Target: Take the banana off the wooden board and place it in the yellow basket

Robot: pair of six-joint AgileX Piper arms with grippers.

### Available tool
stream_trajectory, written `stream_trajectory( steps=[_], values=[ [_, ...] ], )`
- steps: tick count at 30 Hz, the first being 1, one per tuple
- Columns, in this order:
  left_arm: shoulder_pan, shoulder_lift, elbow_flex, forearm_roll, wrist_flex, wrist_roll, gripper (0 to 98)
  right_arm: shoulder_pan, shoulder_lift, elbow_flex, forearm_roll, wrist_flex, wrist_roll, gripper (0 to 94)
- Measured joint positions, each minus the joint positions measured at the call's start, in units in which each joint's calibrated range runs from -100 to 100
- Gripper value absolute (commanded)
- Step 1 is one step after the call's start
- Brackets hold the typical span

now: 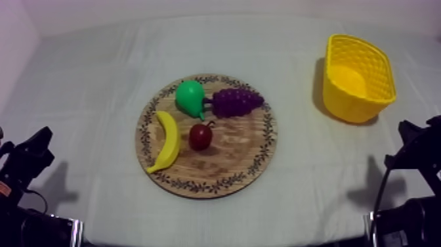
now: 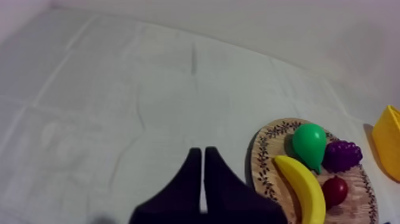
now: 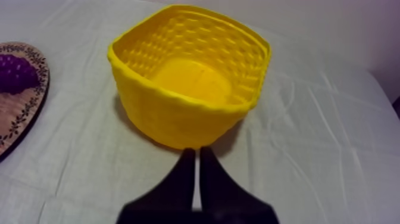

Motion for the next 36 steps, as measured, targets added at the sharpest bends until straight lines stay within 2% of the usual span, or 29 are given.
stream_trajectory(
  steps=[29, 36],
  values=[
    [0.0, 0.0, 0.0, 0.00, -0.1, 0.0, 0.1, 0.0, 0.0, 0.0, 0.0, 0.0, 0.0, 0.5],
    [0.0, 0.0, 0.0, 0.00, -0.1, 0.0, 0.1, 0.0, 0.0, -0.2, 0.0, 2.3, -1.4, 2.4]
  ],
)
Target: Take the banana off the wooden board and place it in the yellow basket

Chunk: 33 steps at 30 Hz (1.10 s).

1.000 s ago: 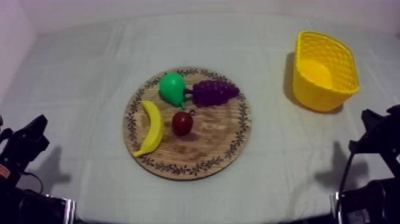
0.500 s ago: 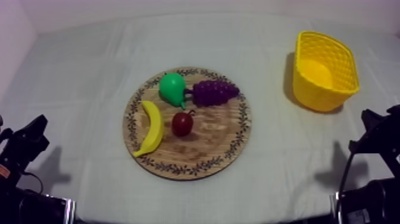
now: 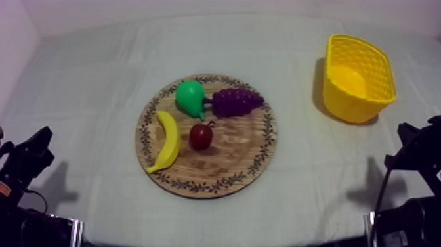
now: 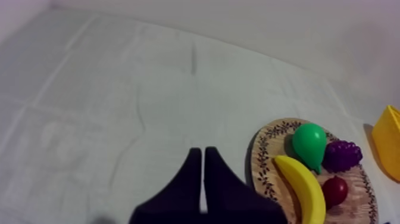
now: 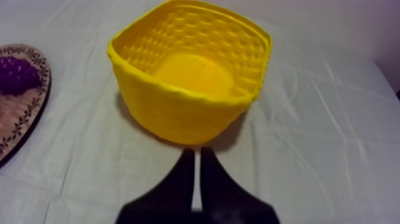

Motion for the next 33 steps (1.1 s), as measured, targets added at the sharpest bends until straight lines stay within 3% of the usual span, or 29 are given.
stream_trajectory(
  steps=[6, 13, 25, 29, 33],
  values=[
    [0.0, 0.0, 0.0, 0.00, 0.0, 0.0, 0.1, 0.0, 2.2, -0.9, -2.2, -1.7, 0.4, 0.8],
    [0.0, 0.0, 0.0, 0.00, 0.0, 0.0, 0.1, 2.6, 13.0, -12.5, -8.0, 2.0, 3.4, 0.6],
    [0.0, 0.0, 0.0, 0.00, 0.0, 0.0, 0.1, 1.9, 40.2, -48.6, -12.3, 23.3, 1.0, 0.6],
    [0.0, 0.0, 0.0, 0.00, 0.0, 0.0, 0.1, -0.3, 48.5, -61.0, -12.4, 31.0, -1.4, 0.6],
    [0.0, 0.0, 0.0, 0.00, 0.0, 0.0, 0.1, -4.3, 57.1, -71.9, -10.5, 36.5, -4.4, 0.6]
  ],
)
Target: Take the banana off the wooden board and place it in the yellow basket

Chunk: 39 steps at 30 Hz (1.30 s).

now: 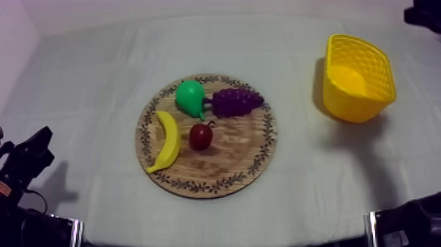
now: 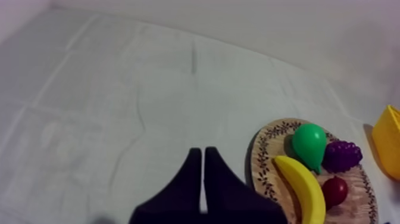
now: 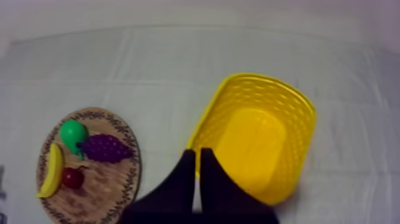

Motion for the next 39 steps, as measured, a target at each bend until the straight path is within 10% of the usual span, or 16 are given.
stream_trajectory(
  steps=[31, 39],
  values=[
    [0.0, 0.0, 0.0, 0.00, 0.1, 0.0, 0.1, -37.1, 40.1, -23.8, 5.6, -1.1, -20.8, 1.6],
    [0.0, 0.0, 0.0, 0.00, 0.1, 0.0, 0.1, -41.5, 46.3, -26.5, 7.8, -2.9, -23.7, 40.0]
  ],
)
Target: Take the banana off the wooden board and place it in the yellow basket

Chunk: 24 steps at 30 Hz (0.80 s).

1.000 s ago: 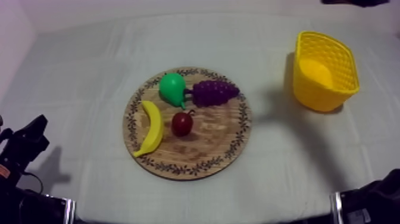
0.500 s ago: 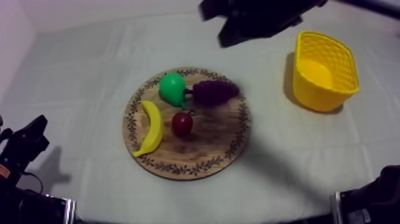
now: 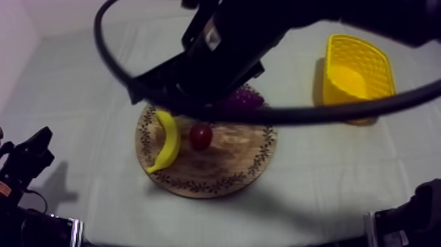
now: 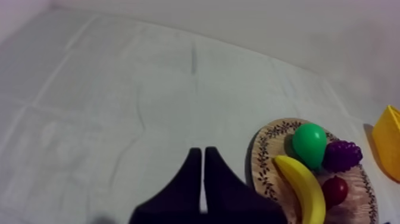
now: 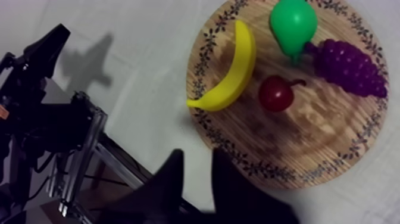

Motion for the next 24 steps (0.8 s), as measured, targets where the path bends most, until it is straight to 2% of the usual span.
stream_trajectory(
  steps=[4, 9, 15, 24],
  values=[
    [0.0, 0.0, 0.0, 0.00, 0.0, 0.0, 0.1, -1.4, 2.6, -0.8, 1.2, -0.3, -1.4, 56.7],
    [0.0, 0.0, 0.0, 0.00, 0.0, 0.0, 0.1, -0.5, 6.9, -3.4, 1.8, -0.5, -2.5, 68.8],
    [0.0, 0.0, 0.0, 0.00, 0.0, 0.0, 0.1, 1.2, 13.5, -8.8, 0.9, -0.2, -3.6, 73.4],
    [0.0, 0.0, 0.0, 0.00, 0.0, 0.0, 0.1, 2.4, 23.5, -18.2, 0.9, 1.9, -3.9, 73.3]
  ],
)
